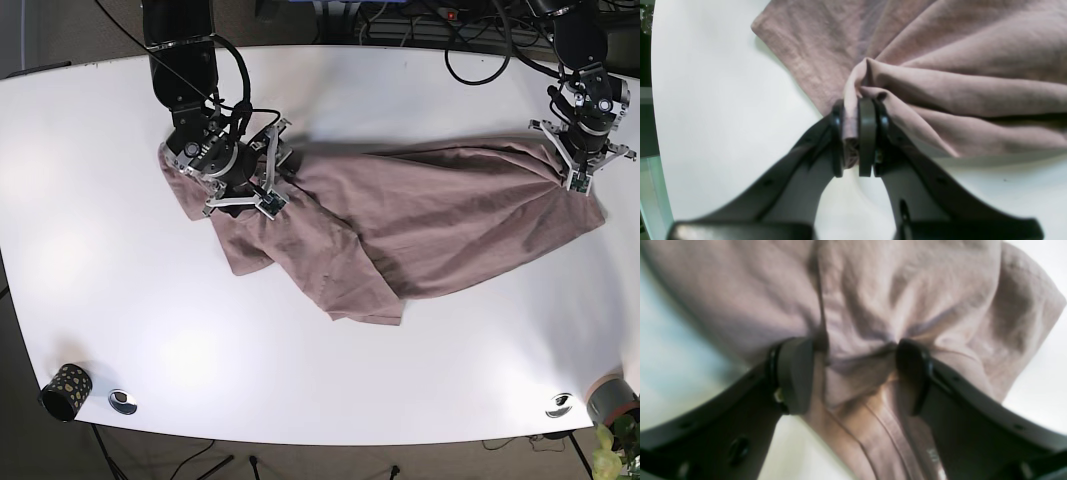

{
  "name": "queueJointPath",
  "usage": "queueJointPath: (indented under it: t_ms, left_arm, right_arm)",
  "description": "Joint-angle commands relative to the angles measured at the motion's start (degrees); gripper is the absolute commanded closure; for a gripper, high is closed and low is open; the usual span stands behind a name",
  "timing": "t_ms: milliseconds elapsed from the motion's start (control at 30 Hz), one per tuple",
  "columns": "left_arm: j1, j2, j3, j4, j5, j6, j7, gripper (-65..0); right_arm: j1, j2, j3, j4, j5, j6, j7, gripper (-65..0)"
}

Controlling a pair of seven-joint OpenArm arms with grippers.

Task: Fold the T-shirt properly
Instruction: 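Release the shirt with the right gripper and regrasp a nearby edge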

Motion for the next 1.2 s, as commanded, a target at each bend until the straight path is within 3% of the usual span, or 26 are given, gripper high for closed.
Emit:
queueJointPath:
  t_ms: [0, 67, 200, 367, 533, 733, 1167]
  left_arm:
    - [-0.16, -0.70, -0.35, 0.79, -0.24, 0.13, -0.77, -1.7]
    - [-0.16, -0.70, -0.35, 0.79, -0.24, 0.13, -0.77, -1.7]
    - [-0.16, -0.70, -0.35, 0.79, -0.24, 0.13, -0.77, -1.7]
    - [-0.16, -0.97, -0.26, 0.79, -0.24, 0.13, -0.77, -1.7]
    - [-0.25, -1.05, -0.26, 0.79, -0.24, 0.13, -0.77, -1.7]
    - [-0.25, -1.14, -0.35, 0.79, -0.24, 0.13, -0.77, -1.7]
    - [-0.42, -1.14, -0.35, 0.79, -0.24, 0.13, -0.77, -1.7]
  right_arm:
    - [0.81, 0.12, 0.11, 0.77, 0.35, 0.01, 1.02, -29.2]
    - [0.98, 0.12, 0.11, 0.77, 0.35, 0.01, 1.02, -21.2]
    - [0.98, 0.12, 0.11, 1.03, 0.26, 0.01, 0.93, -11.4]
    - [1.07, 0.21, 0.11, 1.12, 0.26, 0.01, 0.84, -8.2]
    - [0.63, 0.29, 0.11, 4.99, 0.26, 0.27, 0.58, -0.2]
    - [0.19, 0.21, -0.06, 9.30, 0.79, 0.45, -5.31, -0.8]
    - [0.37, 0.03, 0.11, 9.30, 0.70, 0.10, -5.31, -1.0]
